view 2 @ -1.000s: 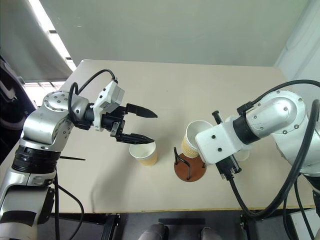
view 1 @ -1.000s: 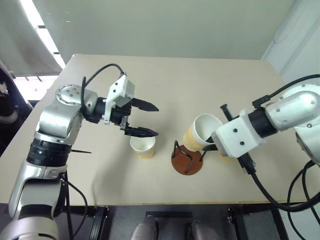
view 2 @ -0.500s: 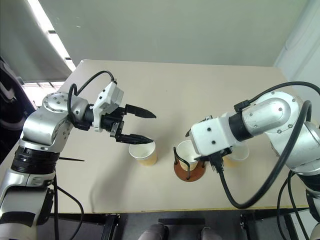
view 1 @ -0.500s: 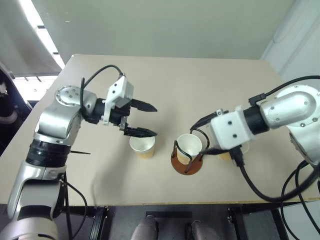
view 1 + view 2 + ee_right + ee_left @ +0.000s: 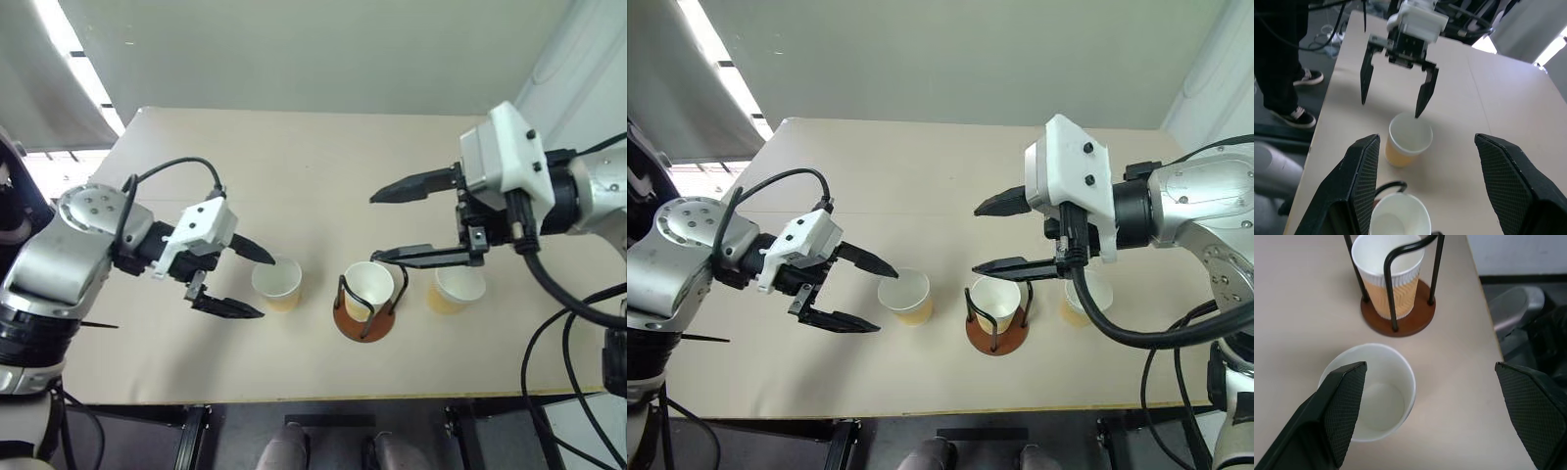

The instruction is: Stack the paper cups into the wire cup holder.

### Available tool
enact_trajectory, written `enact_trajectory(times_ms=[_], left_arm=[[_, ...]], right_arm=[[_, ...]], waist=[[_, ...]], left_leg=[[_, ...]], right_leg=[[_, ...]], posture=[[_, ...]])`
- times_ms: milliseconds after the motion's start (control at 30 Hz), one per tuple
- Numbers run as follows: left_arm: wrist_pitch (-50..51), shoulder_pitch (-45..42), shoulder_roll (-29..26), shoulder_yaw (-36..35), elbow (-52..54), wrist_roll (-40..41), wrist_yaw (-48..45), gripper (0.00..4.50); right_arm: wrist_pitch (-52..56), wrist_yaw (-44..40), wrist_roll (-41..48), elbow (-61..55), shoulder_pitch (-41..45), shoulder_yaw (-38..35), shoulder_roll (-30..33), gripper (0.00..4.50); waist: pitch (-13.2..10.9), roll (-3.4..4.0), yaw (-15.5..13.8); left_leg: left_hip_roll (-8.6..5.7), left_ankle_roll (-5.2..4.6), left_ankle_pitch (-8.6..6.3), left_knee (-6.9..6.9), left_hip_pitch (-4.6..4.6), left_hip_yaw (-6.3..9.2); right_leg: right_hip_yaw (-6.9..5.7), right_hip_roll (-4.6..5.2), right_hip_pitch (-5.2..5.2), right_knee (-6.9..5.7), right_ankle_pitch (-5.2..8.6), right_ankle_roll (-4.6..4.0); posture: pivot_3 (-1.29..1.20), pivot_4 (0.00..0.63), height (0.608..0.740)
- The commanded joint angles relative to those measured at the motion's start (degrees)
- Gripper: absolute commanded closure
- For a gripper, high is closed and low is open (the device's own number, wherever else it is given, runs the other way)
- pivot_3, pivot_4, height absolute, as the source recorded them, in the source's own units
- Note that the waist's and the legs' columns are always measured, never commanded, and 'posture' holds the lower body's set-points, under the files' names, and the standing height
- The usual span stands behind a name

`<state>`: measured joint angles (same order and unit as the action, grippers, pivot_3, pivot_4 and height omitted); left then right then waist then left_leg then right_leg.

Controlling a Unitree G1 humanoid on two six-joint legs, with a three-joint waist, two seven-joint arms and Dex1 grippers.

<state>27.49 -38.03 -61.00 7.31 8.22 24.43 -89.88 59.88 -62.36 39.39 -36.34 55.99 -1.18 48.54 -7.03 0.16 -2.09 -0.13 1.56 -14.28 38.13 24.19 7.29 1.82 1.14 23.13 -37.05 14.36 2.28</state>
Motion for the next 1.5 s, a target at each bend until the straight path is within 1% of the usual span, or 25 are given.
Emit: enact_trajectory(times_ms=[33, 200, 300, 500, 700, 867, 1033, 1133, 1167, 1367, 1500], left_arm=[[-2.0, -0.7, -0.1, 0.7, -0.2, -1.2, -1.8, 0.00], [-3.4, 0.4, 0.4, 3.5, -0.1, -2.1, -2.5, 0.00], [-7.0, 1.0, -0.2, 5.8, -0.7, -3.6, -2.6, 0.00], [-12.3, 1.2, 0.6, 8.8, -3.3, -6.6, -2.6, 0.00], [-14.4, 0.4, 1.5, 10.0, -5.1, -7.9, -2.6, 0.00], [-14.5, 0.3, 2.5, 10.0, -5.3, -8.2, -2.6, 0.00], [-14.2, 0.7, 2.9, 10.1, -4.9, -8.2, -2.6, 0.00], [-13.7, 0.8, 3.0, 10.5, -4.5, -8.0, -2.6, 0.57], [-13.6, 0.8, 3.1, 10.6, -4.5, -8.0, -2.6, 0.88], [-14.2, 0.3, 2.7, 12.0, -4.8, -7.8, -2.6, 3.14], [-14.7, 0.2, 2.4, 12.7, -5.1, -7.8, -2.6, 4.48]], right_arm=[[0.4, 2.6, 3.1, -1.0, 0.7, -2.1, -0.2, 1.41], [0.5, 4.7, 6.0, -1.2, -0.2, -2.2, 0.5, 1.41], [0.3, 5.5, 7.1, -1.2, -0.3, -2.2, 1.2, 1.41], [0.3, 6.2, 10.3, -2.0, -1.4, -3.1, 3.2, 1.41], [-0.1, 4.7, 12.8, -3.8, -5.2, -4.0, 8.5, 1.41], [-2.6, 2.8, 10.7, -4.4, -10.1, -4.4, 14.2, 1.41], [-5.3, 1.9, 9.0, -4.1, -13.3, -4.5, 17.4, 1.41], [-6.3, 1.6, 8.6, -3.7, -14.4, -4.6, 18.3, 1.36], [-6.6, 1.6, 8.6, -3.5, -14.6, -4.7, 18.5, 1.36], [-7.6, 1.8, 8.0, -2.5, -15.0, -4.2, 19.0, 1.36], [-7.9, 2.0, 8.0, -2.2, -14.8, -3.9, 18.8, 1.36]], waist=[[0.0, 0.00, 0.0], [0.0, 0.00, 0.0], [0.0, 0.00, 0.0], [0.0, 0.00, 0.0], [0.0, 0.00, 0.0], [0.0, 0.00, 0.0], [0.0, -0.01, 0.0], [0.0, -0.01, 0.0], [0.0, -0.01, 0.0], [0.0, -0.01, 0.0], [0.0, 0.00, 0.0]], left_leg=[[0.00, 0.00, 0.00, 0.00, 0.01, 0.00], [0.00, 0.00, 0.00, -0.02, 0.03, 0.00], [0.00, 0.00, 0.00, -0.03, 0.03, 0.00], [0.00, 0.00, -0.01, -0.03, 0.03, 0.00], [-0.01, 0.00, -0.01, -0.02, 0.13, 0.01], [0.00, 0.01, -0.01, -0.05, 0.13, 0.00], [0.00, 0.01, -0.02, -0.04, 0.14, -0.01], [0.00, 0.01, -0.02, -0.04, 0.14, -0.01], [0.00, 0.01, -0.02, -0.04, 0.15, -0.01], [0.00, 0.00, -0.02, -0.03, 0.15, -0.01], [0.00, 0.00, -0.02, -0.02, 0.14, -0.01]], right_leg=[[0.00, 0.00, 0.01, 0.00, 0.00, 0.00], [0.00, 0.00, 0.02, 0.01, 0.00, -0.01], [0.00, 0.00, 0.03, 0.00, 0.00, -0.01], [0.00, 0.01, 0.04, 0.00, 0.01, -0.01], [0.00, 0.02, 0.10, 0.01, 0.01, -0.01], [0.00, 0.02, 0.11, -0.01, 0.01, -0.01], [0.01, 0.03, 0.14, -0.03, 0.00, -0.01], [0.00, 0.03, 0.13, -0.03, 0.00, -0.01], [0.01, 0.03, 0.14, -0.02, 0.00, -0.01], [0.01, 0.03, 0.14, -0.03, 0.00, 0.00], [0.00, 0.03, 0.12, -0.03, 0.00, 0.00]], posture=[[0.00, 0.150, 0.740], [0.00, 0.150, 0.740], [0.00, 0.150, 0.740], [0.00, 0.150, 0.740], [0.00, 0.150, 0.740], [0.00, 0.150, 0.740], [0.00, 0.150, 0.740], [0.00, 0.150, 0.740], [0.00, 0.150, 0.740], [0.00, 0.150, 0.740], [0.00, 0.150, 0.740]])
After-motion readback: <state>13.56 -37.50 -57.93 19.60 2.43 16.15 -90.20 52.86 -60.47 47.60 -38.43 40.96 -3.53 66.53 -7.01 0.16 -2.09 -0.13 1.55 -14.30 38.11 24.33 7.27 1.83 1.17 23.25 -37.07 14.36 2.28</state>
